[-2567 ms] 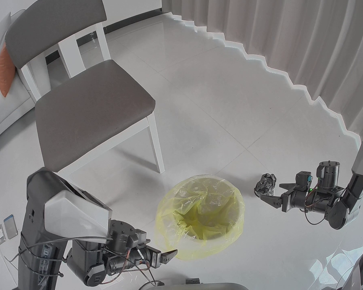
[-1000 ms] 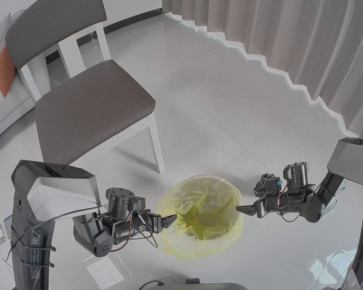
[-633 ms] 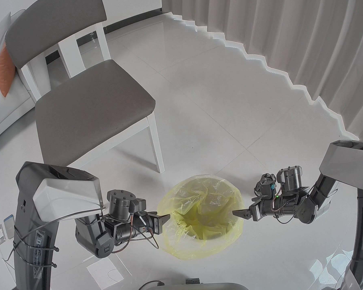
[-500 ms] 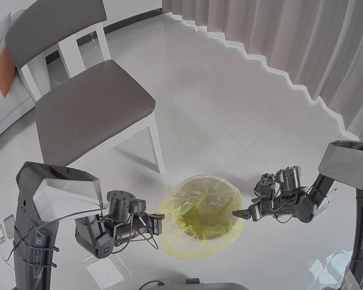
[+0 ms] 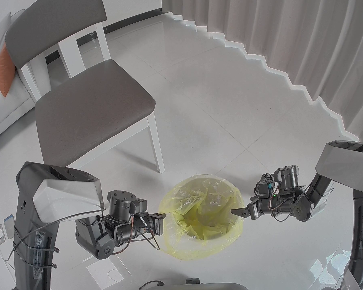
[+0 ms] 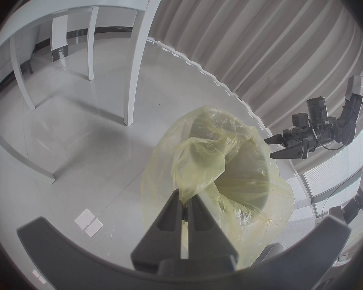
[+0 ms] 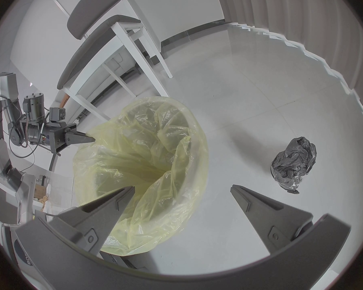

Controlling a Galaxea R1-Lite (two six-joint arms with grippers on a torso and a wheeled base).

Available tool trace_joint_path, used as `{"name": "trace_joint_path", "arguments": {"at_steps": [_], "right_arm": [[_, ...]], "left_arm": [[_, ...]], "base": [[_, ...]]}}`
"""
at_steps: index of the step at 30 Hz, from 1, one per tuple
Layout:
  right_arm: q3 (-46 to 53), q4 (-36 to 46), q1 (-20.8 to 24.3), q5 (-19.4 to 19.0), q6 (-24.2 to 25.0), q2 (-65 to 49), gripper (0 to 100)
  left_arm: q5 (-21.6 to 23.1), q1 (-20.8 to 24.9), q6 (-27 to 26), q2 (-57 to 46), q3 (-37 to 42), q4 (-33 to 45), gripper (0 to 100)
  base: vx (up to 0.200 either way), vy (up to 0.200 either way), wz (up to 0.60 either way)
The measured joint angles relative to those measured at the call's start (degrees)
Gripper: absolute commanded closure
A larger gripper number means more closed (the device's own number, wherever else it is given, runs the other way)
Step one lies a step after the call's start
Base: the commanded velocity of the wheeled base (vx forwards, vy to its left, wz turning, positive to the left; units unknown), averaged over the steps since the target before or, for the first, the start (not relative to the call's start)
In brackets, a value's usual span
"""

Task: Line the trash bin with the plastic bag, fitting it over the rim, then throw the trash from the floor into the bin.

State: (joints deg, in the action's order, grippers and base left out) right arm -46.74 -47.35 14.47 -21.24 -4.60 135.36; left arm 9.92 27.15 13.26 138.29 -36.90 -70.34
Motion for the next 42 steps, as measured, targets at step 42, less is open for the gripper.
{"name": "trace_joint_path", "arguments": {"at_steps": [42], "right_arm": [[-3.0,1.1,-2.2,0.0,-1.7,4.6,100]], "left_arm": [[-0.5,-0.3,-0.5,4.4,-1.3,-0.2,100]], "base": [[0.000,0.000,0.00]]}}
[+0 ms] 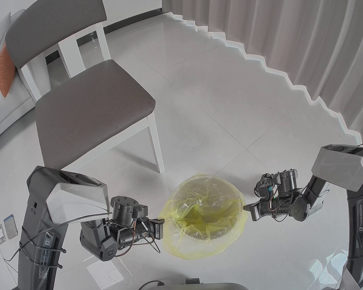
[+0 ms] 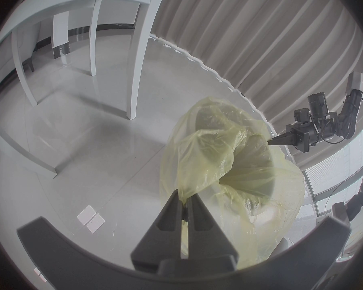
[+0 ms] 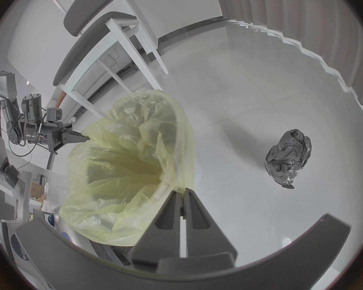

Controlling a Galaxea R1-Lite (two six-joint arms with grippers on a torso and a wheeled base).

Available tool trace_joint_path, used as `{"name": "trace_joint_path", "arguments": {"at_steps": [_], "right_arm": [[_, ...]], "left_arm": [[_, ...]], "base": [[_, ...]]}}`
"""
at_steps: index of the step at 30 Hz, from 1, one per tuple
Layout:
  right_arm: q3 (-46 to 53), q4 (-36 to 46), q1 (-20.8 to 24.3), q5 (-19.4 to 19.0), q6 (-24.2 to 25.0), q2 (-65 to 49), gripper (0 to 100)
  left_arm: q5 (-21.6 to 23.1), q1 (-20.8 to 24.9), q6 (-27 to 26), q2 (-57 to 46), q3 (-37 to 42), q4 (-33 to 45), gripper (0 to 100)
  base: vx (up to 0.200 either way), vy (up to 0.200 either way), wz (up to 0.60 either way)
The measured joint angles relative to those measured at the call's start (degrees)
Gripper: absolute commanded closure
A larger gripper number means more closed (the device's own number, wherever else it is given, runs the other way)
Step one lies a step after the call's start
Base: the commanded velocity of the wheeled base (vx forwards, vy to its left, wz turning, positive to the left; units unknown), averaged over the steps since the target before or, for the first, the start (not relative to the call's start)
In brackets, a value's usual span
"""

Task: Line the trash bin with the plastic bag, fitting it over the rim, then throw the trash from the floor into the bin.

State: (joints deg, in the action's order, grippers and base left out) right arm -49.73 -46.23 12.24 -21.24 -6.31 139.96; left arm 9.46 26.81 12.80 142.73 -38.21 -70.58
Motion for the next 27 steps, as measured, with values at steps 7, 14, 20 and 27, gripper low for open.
{"name": "trace_joint_path", "arguments": {"at_steps": [7,14,20,27], "right_arm": [[-3.3,2.2,0.0,-0.1,0.1,2.5,100],[-4.7,2.5,-0.2,-0.1,0.2,3.4,100],[-5.0,2.4,-0.3,-0.1,0.2,3.5,100],[-3.4,2.4,-0.7,-0.1,-0.1,2.1,0]], "left_arm": [[0.0,0.0,0.0,2.1,-3.8,1.8,100],[-0.2,0.0,0.1,3.0,-6.8,3.4,100],[-0.4,-0.1,0.4,3.0,-7.4,3.3,100],[-0.3,-0.3,0.6,1.4,-6.0,2.8,100]], "base": [[0.000,0.000,0.00],[0.000,0.000,0.00],[0.000,0.000,0.00],[0.000,0.000,0.00]]}}
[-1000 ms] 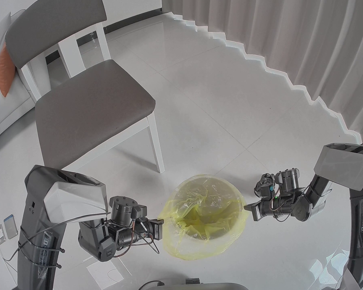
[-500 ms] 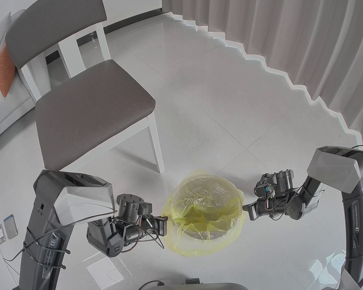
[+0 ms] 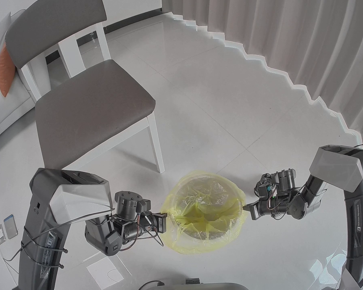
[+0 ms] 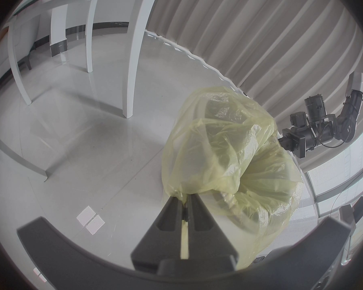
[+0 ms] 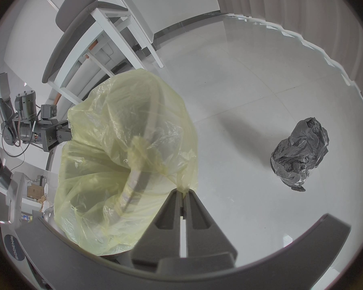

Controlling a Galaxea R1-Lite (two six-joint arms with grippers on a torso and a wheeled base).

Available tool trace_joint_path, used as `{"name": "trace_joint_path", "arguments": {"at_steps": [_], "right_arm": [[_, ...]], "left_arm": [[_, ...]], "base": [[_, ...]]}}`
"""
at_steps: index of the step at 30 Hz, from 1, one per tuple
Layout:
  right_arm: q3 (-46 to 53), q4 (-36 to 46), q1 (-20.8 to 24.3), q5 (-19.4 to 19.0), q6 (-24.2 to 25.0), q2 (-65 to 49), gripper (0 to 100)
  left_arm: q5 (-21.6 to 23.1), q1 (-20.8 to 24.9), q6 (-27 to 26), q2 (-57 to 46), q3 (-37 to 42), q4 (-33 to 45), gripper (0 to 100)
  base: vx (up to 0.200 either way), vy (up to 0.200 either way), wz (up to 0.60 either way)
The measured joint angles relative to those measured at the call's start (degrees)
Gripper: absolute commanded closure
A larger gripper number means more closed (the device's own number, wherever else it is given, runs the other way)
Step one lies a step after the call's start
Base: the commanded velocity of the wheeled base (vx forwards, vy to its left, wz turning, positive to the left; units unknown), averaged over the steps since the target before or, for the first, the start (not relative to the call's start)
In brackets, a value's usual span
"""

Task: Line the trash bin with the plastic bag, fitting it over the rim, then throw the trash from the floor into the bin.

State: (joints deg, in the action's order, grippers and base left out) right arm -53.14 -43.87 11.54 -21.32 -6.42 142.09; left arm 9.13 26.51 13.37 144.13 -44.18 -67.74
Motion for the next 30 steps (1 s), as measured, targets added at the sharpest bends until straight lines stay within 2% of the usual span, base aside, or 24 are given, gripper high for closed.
{"name": "trace_joint_path", "arguments": {"at_steps": [17,30], "right_arm": [[7.4,-0.5,-3.3,0.0,-0.4,-7.2,0],[9.3,-1.0,-4.4,0.0,-0.5,-9.9,0]], "left_arm": [[0.0,0.4,-0.1,-1.5,2.7,-2.2,100],[0.0,0.0,-0.2,-0.9,4.4,-3.9,100]], "base": [[0.000,0.000,0.00],[0.000,0.000,0.00]]}}
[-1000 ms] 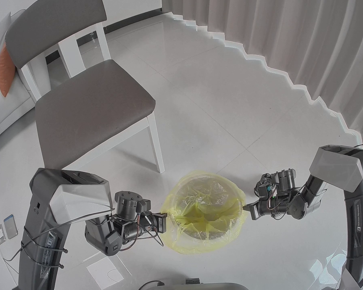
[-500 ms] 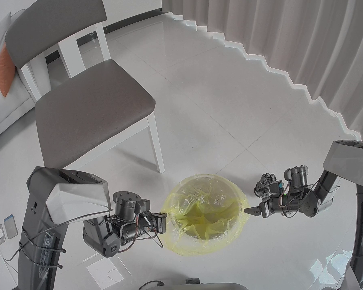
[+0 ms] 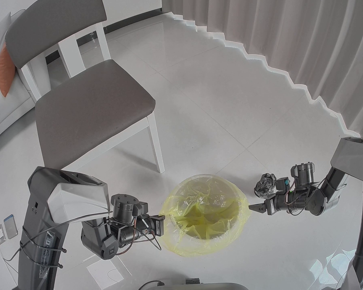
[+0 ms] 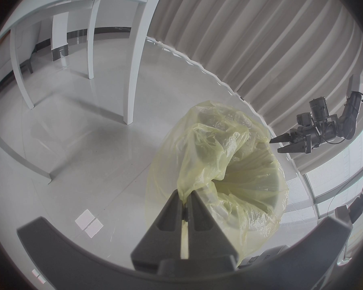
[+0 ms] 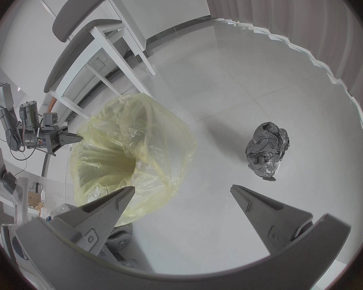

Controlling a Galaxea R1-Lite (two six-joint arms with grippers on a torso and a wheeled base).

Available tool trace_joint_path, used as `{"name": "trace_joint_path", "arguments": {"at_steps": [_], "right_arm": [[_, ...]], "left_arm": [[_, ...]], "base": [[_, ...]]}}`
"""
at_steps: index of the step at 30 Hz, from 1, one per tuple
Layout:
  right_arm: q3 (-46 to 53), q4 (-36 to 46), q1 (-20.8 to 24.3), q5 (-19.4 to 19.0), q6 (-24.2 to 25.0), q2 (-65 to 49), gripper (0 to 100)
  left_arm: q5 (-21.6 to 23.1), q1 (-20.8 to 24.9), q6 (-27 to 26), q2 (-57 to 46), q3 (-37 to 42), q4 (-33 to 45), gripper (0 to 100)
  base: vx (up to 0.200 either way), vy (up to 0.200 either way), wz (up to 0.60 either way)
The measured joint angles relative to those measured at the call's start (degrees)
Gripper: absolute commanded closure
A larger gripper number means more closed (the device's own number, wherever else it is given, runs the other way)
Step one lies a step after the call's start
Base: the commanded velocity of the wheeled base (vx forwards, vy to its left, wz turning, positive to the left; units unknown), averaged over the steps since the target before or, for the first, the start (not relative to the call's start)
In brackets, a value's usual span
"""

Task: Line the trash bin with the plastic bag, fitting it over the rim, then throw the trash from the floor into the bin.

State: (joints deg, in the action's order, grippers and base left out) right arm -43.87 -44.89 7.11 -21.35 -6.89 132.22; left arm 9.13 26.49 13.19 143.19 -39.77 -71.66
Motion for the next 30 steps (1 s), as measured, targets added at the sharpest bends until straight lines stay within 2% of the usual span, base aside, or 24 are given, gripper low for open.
{"name": "trace_joint_path", "arguments": {"at_steps": [2,3,17,30], "right_arm": [[0.0,0.0,-0.3,0.0,0.0,-0.3,0],[0.0,0.0,-0.5,0.0,0.1,-0.4,0],[0.2,0.0,-1.7,0.0,0.1,-1.4,0],[1.7,-2.6,-2.6,0.0,0.1,-2.0,0]], "left_arm": [[0.0,0.0,0.0,0.1,0.0,-0.1,100],[0.1,0.0,0.0,0.1,0.0,-0.2,0],[0.1,0.0,0.2,1.8,-2.0,-0.1,0],[-0.9,-1.9,-0.5,1.1,1.6,-1.0,0]], "base": [[0.000,0.000,0.00],[0.000,0.000,0.00],[0.000,0.000,0.00],[0.000,0.000,0.00]]}}
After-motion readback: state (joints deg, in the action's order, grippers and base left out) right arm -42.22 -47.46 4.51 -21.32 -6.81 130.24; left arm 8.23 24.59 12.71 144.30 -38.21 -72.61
